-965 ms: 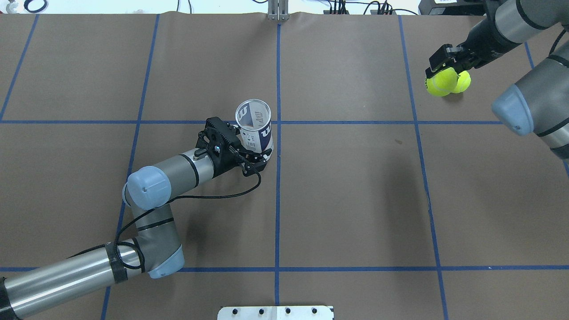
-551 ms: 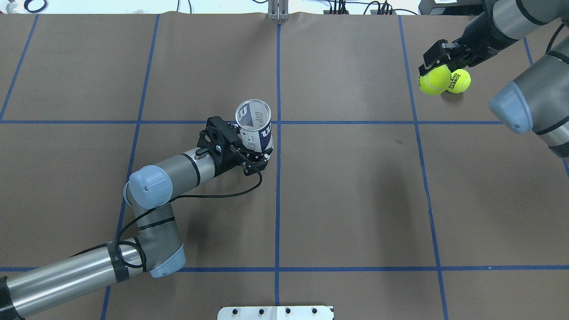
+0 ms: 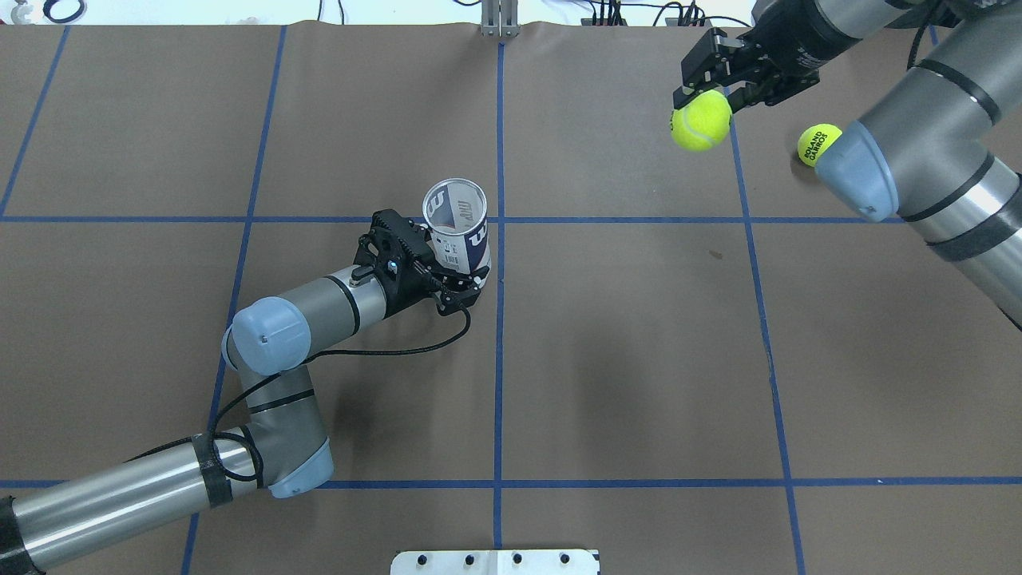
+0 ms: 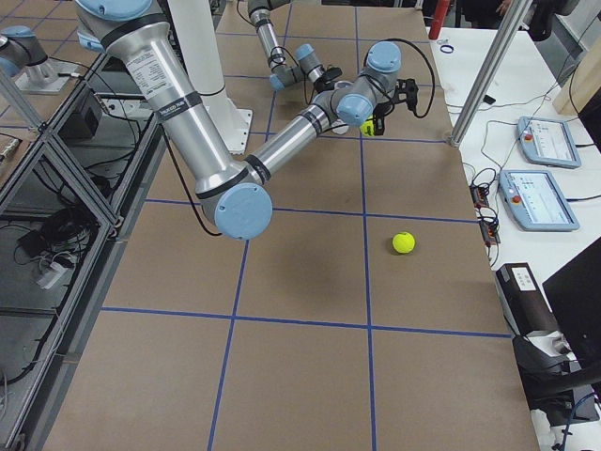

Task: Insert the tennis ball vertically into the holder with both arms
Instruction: 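Carry the yellow ball with the right gripper over the can's open top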

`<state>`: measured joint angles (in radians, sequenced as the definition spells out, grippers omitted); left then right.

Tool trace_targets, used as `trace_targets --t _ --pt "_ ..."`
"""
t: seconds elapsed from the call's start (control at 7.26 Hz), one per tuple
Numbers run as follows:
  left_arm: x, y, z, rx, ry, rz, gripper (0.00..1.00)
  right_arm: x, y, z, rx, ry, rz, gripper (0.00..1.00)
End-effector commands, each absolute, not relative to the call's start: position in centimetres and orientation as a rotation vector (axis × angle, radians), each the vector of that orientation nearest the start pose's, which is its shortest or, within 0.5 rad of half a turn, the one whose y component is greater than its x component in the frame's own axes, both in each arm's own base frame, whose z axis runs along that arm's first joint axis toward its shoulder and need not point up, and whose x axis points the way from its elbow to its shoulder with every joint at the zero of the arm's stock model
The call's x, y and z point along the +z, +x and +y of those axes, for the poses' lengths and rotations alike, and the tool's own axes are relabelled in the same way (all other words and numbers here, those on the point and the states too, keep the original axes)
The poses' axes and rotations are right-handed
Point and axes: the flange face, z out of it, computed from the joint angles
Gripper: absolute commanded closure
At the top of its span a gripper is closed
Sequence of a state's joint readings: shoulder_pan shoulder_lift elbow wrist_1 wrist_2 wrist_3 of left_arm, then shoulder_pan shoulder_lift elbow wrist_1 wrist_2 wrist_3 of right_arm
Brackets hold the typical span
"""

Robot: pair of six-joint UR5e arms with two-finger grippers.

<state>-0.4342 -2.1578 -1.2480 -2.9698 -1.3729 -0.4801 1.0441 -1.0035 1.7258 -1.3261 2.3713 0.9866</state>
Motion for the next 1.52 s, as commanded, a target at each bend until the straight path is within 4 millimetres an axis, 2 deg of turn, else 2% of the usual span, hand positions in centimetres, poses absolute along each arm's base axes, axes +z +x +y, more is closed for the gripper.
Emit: trace_targets --t 0.0,0.28,0.55,0.69,0.83,0.96,1.24,1.38 --pt "30.6 57.3 -43.4 0.333 1.259 1.1 0.01 18.4 -28.4 -57.9 0.021 0.158 -1.182 1.0" --pt "30.6 57.3 -43.4 0.333 1.259 1.1 0.01 14.5 -29.8 -57.9 0.057 0.133 -1.218 1.0" --pt "30.0 57.4 -43.5 0.33 1.263 1.107 0.01 10.2 -33.0 -57.8 0.09 0.094 -1.247 1.0" --pt "30.0 57.4 -43.5 0.33 1.263 1.107 0.01 7.4 -35.2 -56.8 0.103 0.086 -1.263 1.0" --pt "30.0 57.4 -43.5 0.331 1.264 1.106 0.01 5.6 -37.8 -55.3 0.112 0.098 -1.267 1.0" --pt "30.0 57.4 -43.5 0.331 1.264 1.106 0.01 4.7 -39.7 -54.1 0.111 0.115 -1.266 1.0" --pt "29.5 57.5 -43.5 0.327 1.268 1.112 0.03 4.6 -41.4 -53.0 0.093 0.106 -1.264 1.0" --pt "29.2 57.6 -43.5 0.329 1.27 1.115 0.04 4.6 -42.9 -52.0 0.085 0.111 -1.257 1.0"
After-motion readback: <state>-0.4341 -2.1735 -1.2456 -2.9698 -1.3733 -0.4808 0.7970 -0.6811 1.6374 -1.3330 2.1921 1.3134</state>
